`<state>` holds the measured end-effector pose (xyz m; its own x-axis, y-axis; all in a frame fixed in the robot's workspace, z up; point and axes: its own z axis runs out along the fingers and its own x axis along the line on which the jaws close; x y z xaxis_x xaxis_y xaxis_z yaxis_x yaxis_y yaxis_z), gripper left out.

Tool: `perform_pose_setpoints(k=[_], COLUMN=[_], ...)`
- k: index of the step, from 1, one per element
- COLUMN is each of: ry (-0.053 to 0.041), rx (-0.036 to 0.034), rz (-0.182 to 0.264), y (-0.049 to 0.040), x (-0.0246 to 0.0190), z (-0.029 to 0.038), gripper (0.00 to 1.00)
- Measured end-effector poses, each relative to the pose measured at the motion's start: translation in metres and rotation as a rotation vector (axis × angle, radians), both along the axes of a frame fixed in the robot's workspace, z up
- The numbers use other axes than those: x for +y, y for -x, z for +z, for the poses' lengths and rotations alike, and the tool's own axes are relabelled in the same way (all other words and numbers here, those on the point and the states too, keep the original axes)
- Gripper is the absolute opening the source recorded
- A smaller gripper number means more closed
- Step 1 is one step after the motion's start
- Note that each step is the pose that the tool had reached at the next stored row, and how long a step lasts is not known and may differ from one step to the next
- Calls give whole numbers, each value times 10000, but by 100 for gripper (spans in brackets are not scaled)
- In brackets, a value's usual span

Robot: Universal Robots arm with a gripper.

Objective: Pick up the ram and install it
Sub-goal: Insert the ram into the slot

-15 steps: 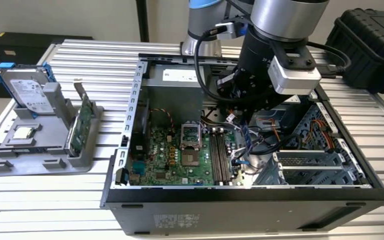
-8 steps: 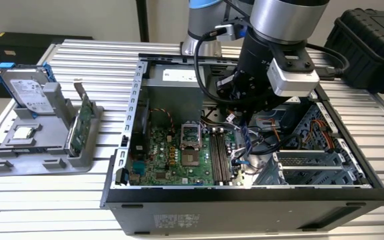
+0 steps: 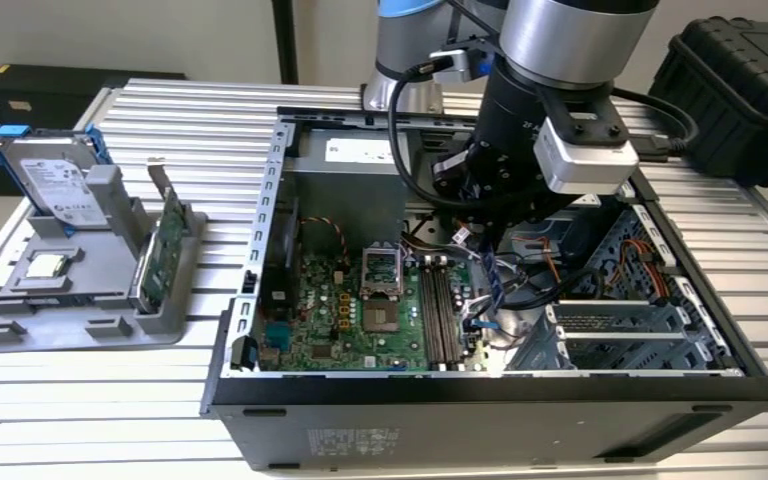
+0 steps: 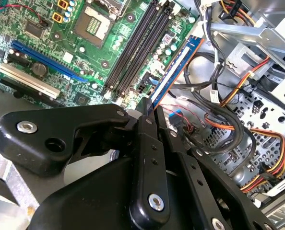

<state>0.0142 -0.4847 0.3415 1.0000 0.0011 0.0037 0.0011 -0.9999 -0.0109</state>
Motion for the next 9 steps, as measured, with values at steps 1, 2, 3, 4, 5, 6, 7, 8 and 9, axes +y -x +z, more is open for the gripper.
perform_pose_setpoints(k=[1,2,3,4,5,6,7,8,9], ry=[1,0,0,0,0,1,1,1,1], rx=[0,0,0,0,0,0,0,0,0], rz=[1,0,1,0,0,1,0,1,0], y=[0,0,0,0,0,0,0,0,0], x=[0,0,0,0,0,0,0,0,0], z=[0,0,0,-1,-1,-1,-1,-1,-2], gripper=[0,0,0,0,0,0,0,0,0])
